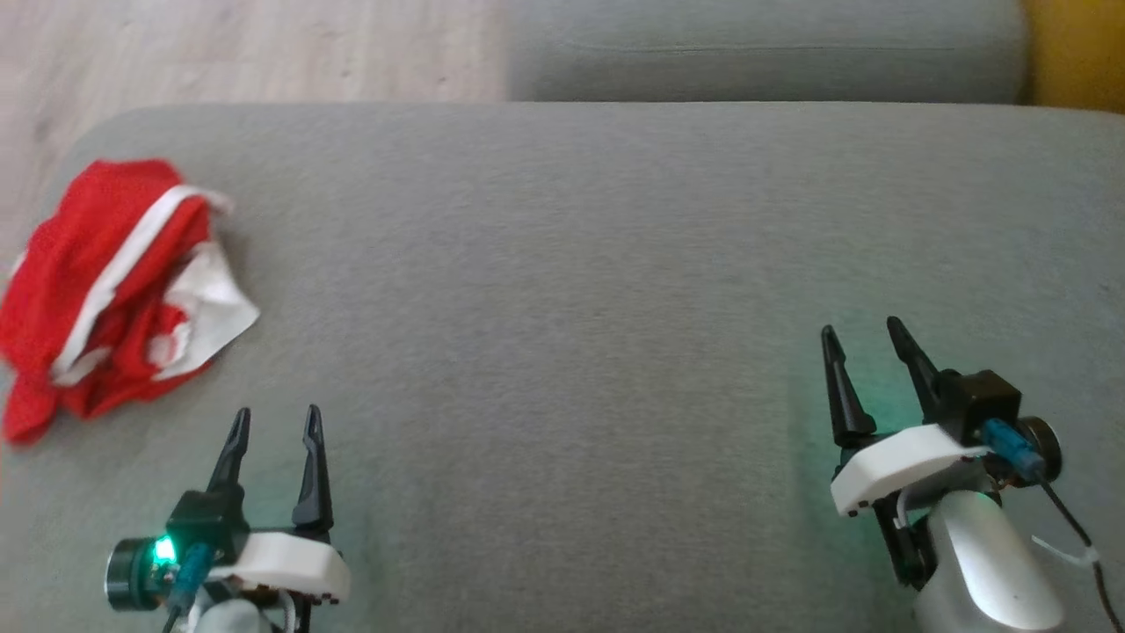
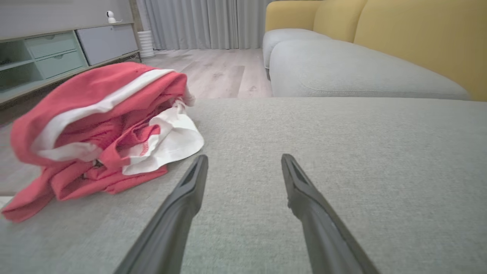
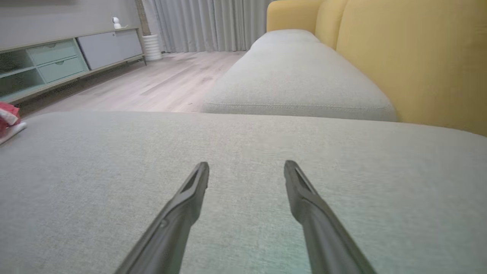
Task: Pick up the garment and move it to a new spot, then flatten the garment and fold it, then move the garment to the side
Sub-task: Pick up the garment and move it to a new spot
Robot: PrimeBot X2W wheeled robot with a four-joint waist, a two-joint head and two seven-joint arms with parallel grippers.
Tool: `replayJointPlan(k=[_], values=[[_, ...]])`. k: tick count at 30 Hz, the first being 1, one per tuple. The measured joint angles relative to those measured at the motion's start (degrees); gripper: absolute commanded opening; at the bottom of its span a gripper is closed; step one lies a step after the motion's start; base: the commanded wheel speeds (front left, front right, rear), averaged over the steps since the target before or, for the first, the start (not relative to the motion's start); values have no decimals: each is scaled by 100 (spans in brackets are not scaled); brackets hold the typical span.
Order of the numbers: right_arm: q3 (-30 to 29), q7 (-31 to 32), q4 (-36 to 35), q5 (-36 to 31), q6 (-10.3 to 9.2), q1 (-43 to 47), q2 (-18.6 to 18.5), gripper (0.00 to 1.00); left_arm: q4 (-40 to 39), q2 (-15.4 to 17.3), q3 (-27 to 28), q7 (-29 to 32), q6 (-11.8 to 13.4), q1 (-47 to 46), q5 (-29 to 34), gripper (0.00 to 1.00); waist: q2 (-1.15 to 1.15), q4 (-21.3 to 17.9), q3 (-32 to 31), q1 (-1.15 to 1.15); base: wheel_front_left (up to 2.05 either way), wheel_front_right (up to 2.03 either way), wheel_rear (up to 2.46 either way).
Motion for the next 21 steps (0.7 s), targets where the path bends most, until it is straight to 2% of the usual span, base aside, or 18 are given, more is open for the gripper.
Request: replayJointPlan(k=[15,21], values=[[667,0,60,266,0,-190,-36,100,-213,-115,-31,-1,-7,40,-209,100,0,1607,306,0,0,0,0],[1010,0,158,391,0,-269,-49,100,-220,-127,88,-1,8,294,-276,100,0,2097,432,0,0,0,0]])
